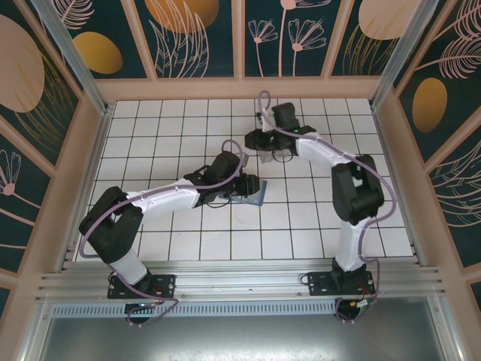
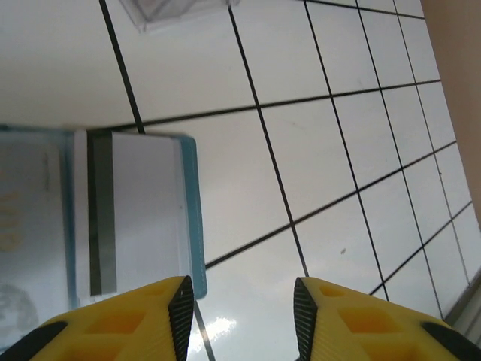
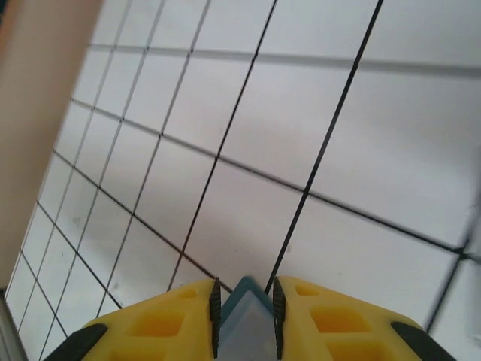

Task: Put the credit cards into the card holder

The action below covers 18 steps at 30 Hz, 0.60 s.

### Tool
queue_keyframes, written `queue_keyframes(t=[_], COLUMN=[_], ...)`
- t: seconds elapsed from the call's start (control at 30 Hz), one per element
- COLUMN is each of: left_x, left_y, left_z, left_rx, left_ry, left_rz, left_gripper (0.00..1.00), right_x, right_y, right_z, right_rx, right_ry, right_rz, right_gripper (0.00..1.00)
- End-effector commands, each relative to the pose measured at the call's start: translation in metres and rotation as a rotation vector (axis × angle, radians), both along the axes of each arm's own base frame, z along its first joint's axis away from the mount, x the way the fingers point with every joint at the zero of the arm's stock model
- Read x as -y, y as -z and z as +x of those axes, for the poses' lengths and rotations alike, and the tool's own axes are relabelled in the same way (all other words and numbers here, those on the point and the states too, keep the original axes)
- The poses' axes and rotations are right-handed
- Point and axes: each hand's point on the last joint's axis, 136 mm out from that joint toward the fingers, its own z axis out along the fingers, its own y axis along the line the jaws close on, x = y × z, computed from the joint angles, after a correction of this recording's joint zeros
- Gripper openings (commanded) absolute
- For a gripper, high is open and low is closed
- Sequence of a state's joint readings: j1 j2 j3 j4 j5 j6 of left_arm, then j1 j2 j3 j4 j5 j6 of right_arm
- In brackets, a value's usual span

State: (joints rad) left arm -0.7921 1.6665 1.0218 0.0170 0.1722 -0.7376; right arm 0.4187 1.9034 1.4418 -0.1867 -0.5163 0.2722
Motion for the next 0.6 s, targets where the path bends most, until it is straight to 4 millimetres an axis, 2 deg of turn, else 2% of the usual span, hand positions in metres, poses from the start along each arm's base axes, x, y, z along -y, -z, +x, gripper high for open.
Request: queue_keyframes(t=[0.0, 0.13, 0.17, 0.3, 0.47, 0.57], left_x=[-0.009, -0.01, -0.009, -0.013, -0.013, -0.012], left_y=[-0.018, -0.035, -0.031, -0.045, -0.044, -0.036], left_z=[0.021, 0.052, 0.06, 0.096, 0.14, 0.163], left_rx=[0.086, 0.093, 0.078, 0.102, 0.105, 0.091], left_ry=[-0.034, -0.036, -0.032, -0.048, -0.057, -0.065], left_rz=[0.052, 0.007, 0.001, -0.026, -0.027, -0.041], left_gripper=[0.43, 0.46, 0.46, 0.48, 0.51, 0.51], right_x=[0.02, 0.055, 0.065, 0.101, 0.138, 0.154], right_y=[-0.023, -0.036, -0.037, -0.04, -0.042, -0.039], right_z=[0.006, 0.014, 0.015, 0.022, 0.032, 0.04], right_rx=[0.076, 0.127, 0.136, 0.172, 0.193, 0.179], right_ry=[0.098, 0.217, 0.248, 0.355, 0.447, 0.473], right_rz=[-0.01, -0.047, -0.062, -0.146, -0.228, -0.235], right_gripper=[0.28, 0.3, 0.31, 0.36, 0.43, 0.5])
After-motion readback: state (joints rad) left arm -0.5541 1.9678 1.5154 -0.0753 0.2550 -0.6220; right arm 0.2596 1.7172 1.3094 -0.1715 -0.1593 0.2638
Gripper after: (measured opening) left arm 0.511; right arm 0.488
